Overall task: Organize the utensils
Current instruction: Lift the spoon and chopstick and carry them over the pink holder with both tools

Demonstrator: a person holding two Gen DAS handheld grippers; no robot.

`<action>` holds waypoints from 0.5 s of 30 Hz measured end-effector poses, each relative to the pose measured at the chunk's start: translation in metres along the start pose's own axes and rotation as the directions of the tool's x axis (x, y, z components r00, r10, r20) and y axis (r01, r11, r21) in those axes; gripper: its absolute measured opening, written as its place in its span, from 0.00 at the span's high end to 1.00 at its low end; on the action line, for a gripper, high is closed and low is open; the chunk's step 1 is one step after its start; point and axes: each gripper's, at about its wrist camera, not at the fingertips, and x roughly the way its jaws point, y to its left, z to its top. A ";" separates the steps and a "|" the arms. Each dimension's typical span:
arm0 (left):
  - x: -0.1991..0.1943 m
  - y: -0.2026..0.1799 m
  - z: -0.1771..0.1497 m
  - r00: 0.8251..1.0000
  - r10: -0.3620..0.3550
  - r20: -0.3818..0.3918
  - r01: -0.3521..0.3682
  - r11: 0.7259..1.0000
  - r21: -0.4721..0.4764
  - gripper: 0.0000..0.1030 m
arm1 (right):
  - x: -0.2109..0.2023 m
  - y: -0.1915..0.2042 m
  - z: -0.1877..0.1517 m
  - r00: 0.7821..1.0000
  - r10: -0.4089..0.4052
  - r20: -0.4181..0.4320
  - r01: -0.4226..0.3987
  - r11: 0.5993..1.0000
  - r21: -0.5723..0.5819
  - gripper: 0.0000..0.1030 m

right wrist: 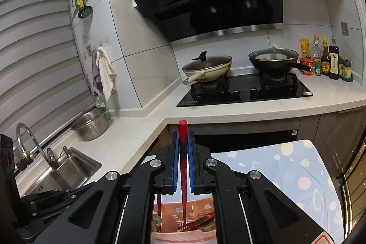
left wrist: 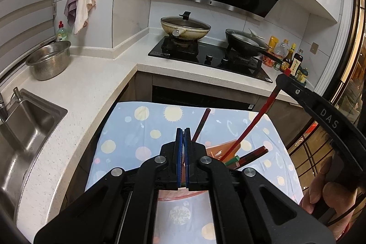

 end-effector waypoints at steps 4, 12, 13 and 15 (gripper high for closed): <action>0.012 0.001 -0.004 1.000 0.011 -0.021 -0.011 1.000 0.001 0.99 | 0.013 -0.002 -0.008 0.999 0.000 -0.036 0.000 1.000 0.005 0.94; 0.025 0.002 -0.011 0.999 0.039 -0.037 -0.039 0.999 0.008 0.99 | 0.027 -0.002 -0.021 0.996 -0.011 -0.088 0.009 1.000 -0.017 0.92; 0.026 0.001 -0.011 0.998 0.043 -0.037 -0.043 0.999 0.010 0.99 | 0.028 -0.002 -0.022 0.996 -0.011 -0.091 0.010 1.000 -0.017 0.92; 0.027 0.001 -0.011 0.998 0.052 -0.034 -0.051 0.999 0.011 0.99 | 0.028 -0.003 -0.023 0.995 -0.012 -0.098 0.010 1.000 -0.018 0.92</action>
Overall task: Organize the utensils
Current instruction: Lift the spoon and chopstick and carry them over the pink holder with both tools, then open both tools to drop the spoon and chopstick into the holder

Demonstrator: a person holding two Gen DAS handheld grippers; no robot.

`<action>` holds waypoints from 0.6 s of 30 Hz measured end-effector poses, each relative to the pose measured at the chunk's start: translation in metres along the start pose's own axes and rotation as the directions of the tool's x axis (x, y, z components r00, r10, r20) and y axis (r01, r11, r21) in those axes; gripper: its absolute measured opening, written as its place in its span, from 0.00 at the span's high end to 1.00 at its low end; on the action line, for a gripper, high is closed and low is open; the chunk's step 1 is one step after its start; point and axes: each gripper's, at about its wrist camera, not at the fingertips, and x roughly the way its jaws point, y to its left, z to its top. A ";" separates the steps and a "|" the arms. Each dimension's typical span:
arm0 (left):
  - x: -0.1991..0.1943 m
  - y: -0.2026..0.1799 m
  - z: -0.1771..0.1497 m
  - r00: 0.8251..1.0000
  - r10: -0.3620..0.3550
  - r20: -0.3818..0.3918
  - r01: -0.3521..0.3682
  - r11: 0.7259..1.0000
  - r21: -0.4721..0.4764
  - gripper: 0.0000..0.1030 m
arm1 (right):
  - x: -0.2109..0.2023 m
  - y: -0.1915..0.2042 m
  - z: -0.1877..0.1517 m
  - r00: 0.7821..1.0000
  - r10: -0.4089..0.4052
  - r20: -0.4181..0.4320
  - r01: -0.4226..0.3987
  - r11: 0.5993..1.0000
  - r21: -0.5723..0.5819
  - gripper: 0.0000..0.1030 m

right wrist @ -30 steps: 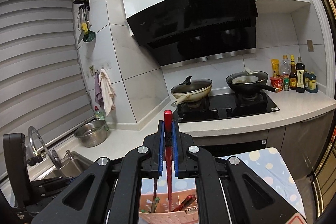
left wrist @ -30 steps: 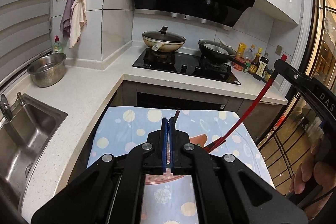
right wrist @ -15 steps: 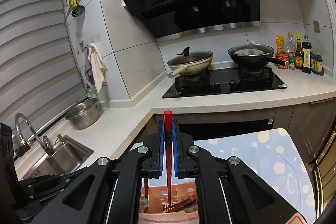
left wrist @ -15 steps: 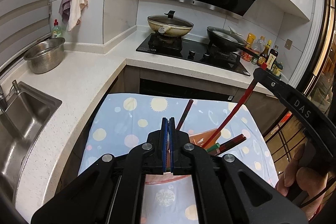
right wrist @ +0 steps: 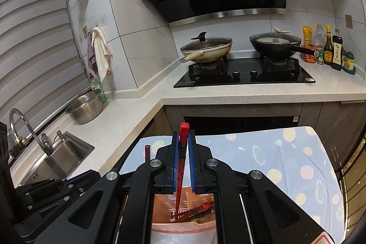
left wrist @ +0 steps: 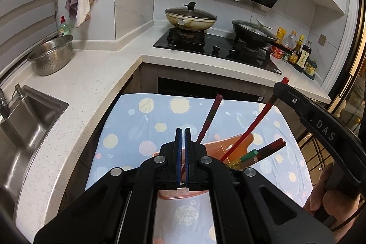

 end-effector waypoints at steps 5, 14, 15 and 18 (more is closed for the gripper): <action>0.001 0.001 -0.002 1.000 0.010 -0.003 -0.010 1.000 -0.007 0.98 | -0.002 0.002 -0.001 1.000 -0.012 0.008 0.012 1.000 -0.009 0.88; -0.006 0.001 -0.005 0.999 0.032 0.013 -0.032 0.999 -0.008 0.73 | -0.016 0.004 -0.002 0.999 -0.022 0.033 0.023 1.000 -0.020 0.75; -0.008 0.000 -0.006 0.999 0.031 0.015 -0.030 1.000 -0.008 0.73 | -0.018 0.003 -0.002 0.999 -0.022 0.032 0.022 1.000 -0.020 0.74; -0.015 -0.002 -0.007 0.999 0.034 0.025 -0.034 0.999 -0.001 0.73 | -0.025 0.003 -0.007 1.000 -0.016 0.026 0.016 1.000 -0.020 0.73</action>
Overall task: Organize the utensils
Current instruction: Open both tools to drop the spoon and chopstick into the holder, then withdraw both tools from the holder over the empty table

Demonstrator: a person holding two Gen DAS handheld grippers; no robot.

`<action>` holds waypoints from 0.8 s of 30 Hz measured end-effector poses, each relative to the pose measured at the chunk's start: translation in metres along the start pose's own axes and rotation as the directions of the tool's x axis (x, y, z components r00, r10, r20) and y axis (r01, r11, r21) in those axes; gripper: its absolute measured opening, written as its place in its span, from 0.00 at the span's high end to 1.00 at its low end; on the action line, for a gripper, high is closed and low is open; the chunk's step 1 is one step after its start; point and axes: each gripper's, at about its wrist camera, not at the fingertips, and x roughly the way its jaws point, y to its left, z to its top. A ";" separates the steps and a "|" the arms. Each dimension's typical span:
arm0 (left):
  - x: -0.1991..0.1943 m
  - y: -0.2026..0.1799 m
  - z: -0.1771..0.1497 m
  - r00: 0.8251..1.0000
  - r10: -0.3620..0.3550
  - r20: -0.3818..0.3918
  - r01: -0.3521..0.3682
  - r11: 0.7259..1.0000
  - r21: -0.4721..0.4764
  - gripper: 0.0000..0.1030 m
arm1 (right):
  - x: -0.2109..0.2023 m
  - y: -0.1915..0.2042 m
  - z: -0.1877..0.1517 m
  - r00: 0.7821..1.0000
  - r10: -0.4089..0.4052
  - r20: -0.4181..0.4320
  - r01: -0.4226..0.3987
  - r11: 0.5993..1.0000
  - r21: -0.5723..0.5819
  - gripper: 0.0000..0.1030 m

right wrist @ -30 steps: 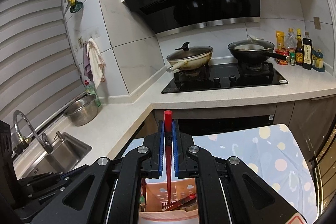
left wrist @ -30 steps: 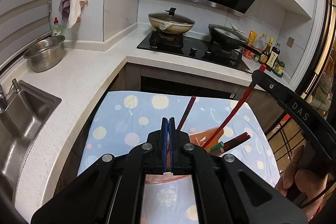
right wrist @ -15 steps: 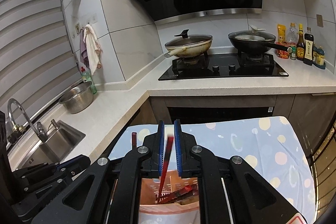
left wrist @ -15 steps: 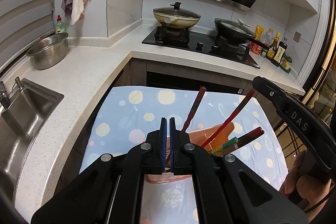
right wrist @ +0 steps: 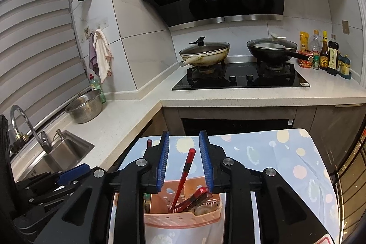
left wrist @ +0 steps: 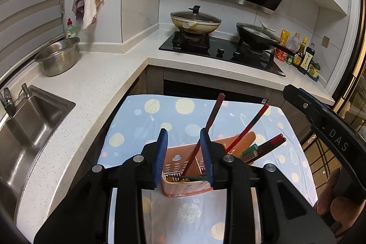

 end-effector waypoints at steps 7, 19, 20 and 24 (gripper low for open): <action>-0.019 -0.003 -0.015 1.000 0.016 0.009 -0.016 1.000 0.015 0.73 | -0.030 0.003 -0.022 1.000 -0.007 -0.016 0.007 1.000 -0.016 0.64; -0.054 -0.011 -0.066 0.999 0.045 -0.020 -0.044 0.998 0.049 0.72 | -0.087 0.007 -0.083 0.994 -0.028 -0.103 0.024 0.999 -0.036 0.60; -0.057 -0.011 -0.070 0.999 0.041 -0.025 -0.040 0.998 0.047 0.72 | -0.091 0.007 -0.089 0.993 -0.032 -0.110 0.028 0.999 -0.037 0.60; -0.067 -0.014 -0.085 0.998 0.053 -0.032 -0.051 0.997 0.057 0.71 | -0.105 0.006 -0.109 0.990 -0.031 -0.140 0.028 0.999 -0.028 0.60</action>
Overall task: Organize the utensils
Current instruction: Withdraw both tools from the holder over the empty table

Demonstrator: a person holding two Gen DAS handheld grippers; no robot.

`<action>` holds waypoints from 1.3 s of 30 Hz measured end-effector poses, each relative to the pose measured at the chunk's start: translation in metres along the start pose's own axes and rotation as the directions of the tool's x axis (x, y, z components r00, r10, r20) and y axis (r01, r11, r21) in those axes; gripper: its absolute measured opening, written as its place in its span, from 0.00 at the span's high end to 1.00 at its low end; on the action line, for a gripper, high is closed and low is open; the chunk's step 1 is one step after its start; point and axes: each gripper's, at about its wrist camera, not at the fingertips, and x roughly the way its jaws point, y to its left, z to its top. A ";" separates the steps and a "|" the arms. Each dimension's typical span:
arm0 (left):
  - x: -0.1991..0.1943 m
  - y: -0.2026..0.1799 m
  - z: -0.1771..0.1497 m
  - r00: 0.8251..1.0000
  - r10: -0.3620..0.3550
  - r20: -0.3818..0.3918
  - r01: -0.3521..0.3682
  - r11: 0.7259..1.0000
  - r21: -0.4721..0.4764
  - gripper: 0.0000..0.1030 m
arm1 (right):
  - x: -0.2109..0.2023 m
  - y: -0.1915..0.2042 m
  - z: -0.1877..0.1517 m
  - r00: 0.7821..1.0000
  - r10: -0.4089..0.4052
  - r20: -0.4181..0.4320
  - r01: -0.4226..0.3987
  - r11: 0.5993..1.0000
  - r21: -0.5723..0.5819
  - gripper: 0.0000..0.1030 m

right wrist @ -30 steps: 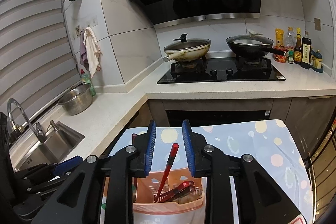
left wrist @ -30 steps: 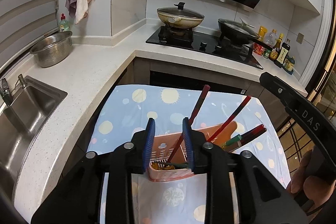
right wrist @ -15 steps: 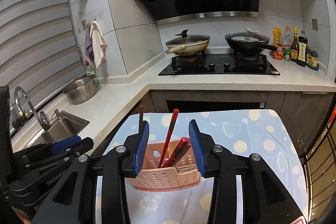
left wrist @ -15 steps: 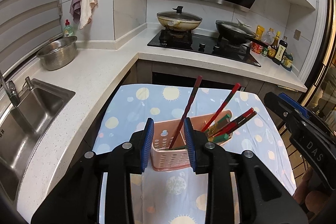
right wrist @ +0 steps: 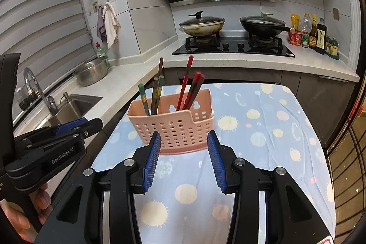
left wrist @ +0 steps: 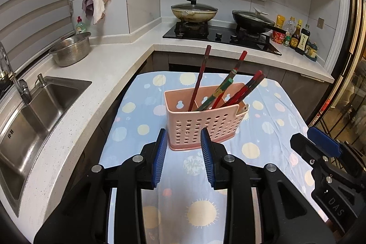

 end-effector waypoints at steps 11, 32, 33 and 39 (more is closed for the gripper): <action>-0.020 -0.010 -0.040 1.000 0.005 -0.024 -0.004 1.000 0.031 0.66 | -0.022 0.005 -0.044 0.998 -0.020 -0.053 0.020 1.000 -0.002 0.60; -0.024 -0.017 -0.099 0.993 0.038 -0.115 -0.031 0.998 0.062 0.56 | -0.033 0.007 -0.096 0.989 -0.060 -0.136 0.056 0.998 -0.034 0.59; -0.024 -0.017 -0.101 0.992 0.040 -0.119 -0.032 0.997 0.063 0.53 | -0.034 0.006 -0.098 0.988 -0.063 -0.140 0.059 0.998 -0.030 0.59; -0.025 -0.019 -0.108 0.991 0.057 -0.120 -0.048 0.996 0.071 0.36 | -0.035 0.001 -0.108 0.985 -0.080 -0.151 0.078 0.997 -0.019 0.50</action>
